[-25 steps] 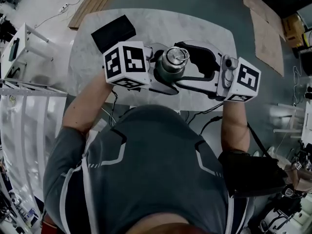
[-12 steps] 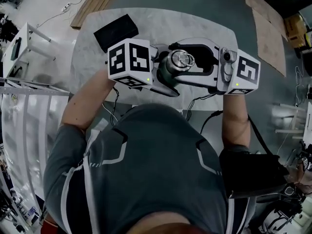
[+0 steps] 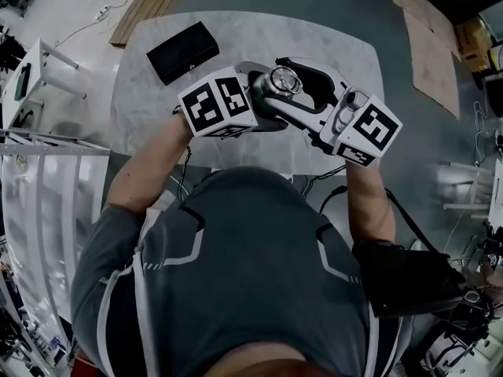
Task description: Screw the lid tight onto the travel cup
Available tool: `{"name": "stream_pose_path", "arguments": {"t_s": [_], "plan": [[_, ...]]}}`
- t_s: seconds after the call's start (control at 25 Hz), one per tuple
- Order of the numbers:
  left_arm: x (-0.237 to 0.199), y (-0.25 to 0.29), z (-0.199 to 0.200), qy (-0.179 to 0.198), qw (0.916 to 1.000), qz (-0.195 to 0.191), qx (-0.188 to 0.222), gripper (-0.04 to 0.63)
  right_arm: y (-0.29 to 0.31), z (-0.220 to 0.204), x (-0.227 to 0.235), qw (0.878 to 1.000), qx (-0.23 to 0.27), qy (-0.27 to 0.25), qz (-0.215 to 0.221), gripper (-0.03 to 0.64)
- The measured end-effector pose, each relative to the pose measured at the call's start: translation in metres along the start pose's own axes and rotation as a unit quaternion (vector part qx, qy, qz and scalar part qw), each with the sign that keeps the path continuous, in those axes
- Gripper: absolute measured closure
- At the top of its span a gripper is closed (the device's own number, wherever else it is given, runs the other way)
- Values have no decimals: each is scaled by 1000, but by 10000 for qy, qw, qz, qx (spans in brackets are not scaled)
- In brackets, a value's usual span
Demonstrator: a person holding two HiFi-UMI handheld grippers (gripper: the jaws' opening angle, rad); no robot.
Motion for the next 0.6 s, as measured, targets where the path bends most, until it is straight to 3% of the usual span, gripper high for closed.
{"name": "stream_pose_path", "arguments": {"t_s": [0.12,0.24,0.36,0.6], "plan": [[-1,0,-5,188,9998,90,2,198,0,-1,-1,9995,-212,-114,221,341],[-5,-1,-12,-5,9999,40,163,198,-7,1,1,9992,-199,-85,335,319],[-15,-4,-15,-273,9986,133,423,198,-20,2,7,9999,-141,-28,13,319],[-41,-7,-12,-660,9911,923,696,198,-51,-1,20,9953,-65,136,-959,333]]}}
Point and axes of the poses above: the fingertips, and each gripper's own axes: y forward along the fingers, x to its right, z out of its top, the point moved 8 cm from there along -y, backward along the fingers, and after that the axes turned 14 degrees about z, right-handed, at the moved point
